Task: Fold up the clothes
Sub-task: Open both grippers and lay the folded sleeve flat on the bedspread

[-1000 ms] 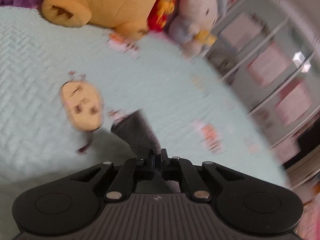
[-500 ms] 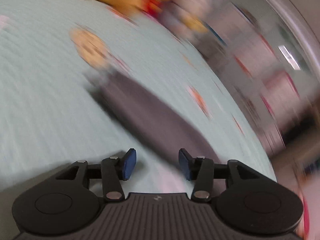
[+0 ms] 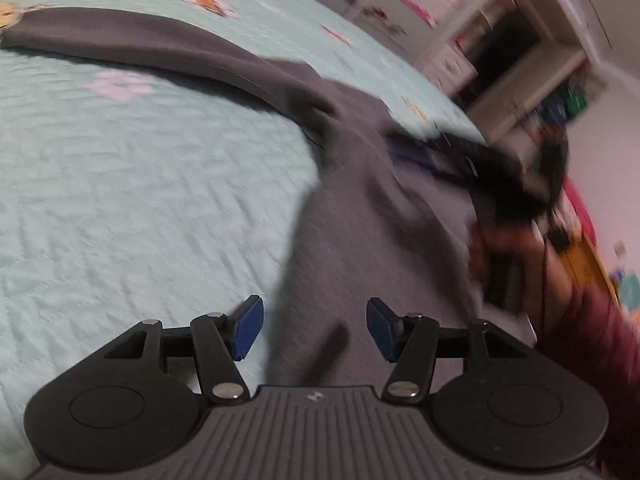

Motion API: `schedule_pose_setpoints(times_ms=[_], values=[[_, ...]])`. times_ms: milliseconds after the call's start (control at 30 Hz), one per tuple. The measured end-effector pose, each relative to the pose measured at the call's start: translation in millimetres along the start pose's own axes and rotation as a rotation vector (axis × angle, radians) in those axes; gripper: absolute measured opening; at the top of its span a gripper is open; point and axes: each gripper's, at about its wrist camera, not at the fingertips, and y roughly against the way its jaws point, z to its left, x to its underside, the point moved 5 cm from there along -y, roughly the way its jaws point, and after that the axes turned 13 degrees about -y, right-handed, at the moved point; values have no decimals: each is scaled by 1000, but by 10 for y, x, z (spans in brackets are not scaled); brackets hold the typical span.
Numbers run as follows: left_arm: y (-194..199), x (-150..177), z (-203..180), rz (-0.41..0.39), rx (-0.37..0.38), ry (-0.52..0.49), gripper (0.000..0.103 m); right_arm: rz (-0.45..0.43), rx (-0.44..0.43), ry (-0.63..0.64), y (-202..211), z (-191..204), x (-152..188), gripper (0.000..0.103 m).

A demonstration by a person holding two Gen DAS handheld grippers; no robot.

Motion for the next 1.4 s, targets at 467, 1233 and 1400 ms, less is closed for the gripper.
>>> schedule_pose_setpoints(times_ms=[467, 1233, 1400], values=[[59, 280, -418, -45, -230, -310, 13, 140, 179, 403, -1012, 610, -74, 35], [773, 557, 63, -122, -306, -10, 54, 167, -64, 556, 1390, 1532, 2050, 48], [865, 709, 2, -119, -309, -78, 56, 154, -10, 568, 1283, 1507, 2048, 48]])
